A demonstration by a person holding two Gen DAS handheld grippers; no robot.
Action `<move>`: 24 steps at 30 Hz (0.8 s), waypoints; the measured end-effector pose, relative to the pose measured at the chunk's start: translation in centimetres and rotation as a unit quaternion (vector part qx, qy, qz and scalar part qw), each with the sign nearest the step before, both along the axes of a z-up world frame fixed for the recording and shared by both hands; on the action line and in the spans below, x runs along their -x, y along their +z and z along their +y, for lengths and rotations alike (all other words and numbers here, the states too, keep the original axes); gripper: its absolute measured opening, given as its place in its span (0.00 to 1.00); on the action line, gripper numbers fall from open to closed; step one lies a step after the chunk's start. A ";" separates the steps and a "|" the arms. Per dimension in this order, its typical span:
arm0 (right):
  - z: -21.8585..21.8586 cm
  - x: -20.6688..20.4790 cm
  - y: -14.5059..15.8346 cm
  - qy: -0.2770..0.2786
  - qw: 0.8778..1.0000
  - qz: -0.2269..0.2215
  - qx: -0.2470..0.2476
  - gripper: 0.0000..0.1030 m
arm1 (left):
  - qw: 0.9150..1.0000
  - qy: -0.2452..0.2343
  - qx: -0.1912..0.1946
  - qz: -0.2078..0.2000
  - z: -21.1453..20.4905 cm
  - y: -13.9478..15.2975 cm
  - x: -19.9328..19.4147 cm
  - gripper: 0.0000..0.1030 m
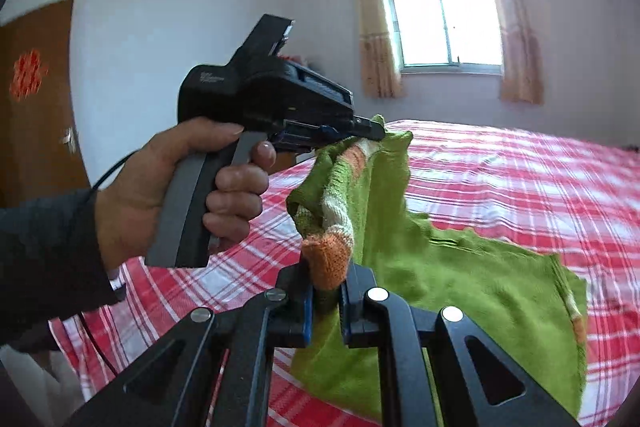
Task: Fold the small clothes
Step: 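Lift and fold the sweater over with both tools, then open them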
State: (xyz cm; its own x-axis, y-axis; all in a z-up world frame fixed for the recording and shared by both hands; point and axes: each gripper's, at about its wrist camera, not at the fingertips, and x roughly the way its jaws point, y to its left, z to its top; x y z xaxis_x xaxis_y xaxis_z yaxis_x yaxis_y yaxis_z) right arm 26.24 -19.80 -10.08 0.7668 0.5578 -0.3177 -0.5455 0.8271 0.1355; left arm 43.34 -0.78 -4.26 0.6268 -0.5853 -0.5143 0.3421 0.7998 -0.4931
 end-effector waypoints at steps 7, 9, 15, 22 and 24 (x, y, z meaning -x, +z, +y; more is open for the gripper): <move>-5.4 0.0 -1.4 -0.034 0.998 0.023 -0.048 0.09 | 0.999 -0.038 -0.018 0.000 -6.5 -0.8 -0.5 0.09; -6.8 0.2 -1.7 -0.041 0.997 0.030 -0.058 0.09 | 0.998 -0.050 -0.028 0.001 -8.4 -1.1 -0.7 0.09; -12.4 0.7 -2.2 -0.070 0.990 0.062 -0.101 0.09 | 0.996 -0.079 -0.047 0.008 -13.1 -2.3 -1.3 0.09; -15.4 1.2 -4.5 -0.090 0.984 0.094 -0.124 0.09 | 0.992 -0.106 -0.071 0.021 -17.3 -4.6 -1.4 0.09; -16.1 1.5 -5.0 -0.097 0.982 0.101 -0.130 0.09 | 0.990 -0.113 -0.079 0.023 -18.3 -5.0 -1.4 0.09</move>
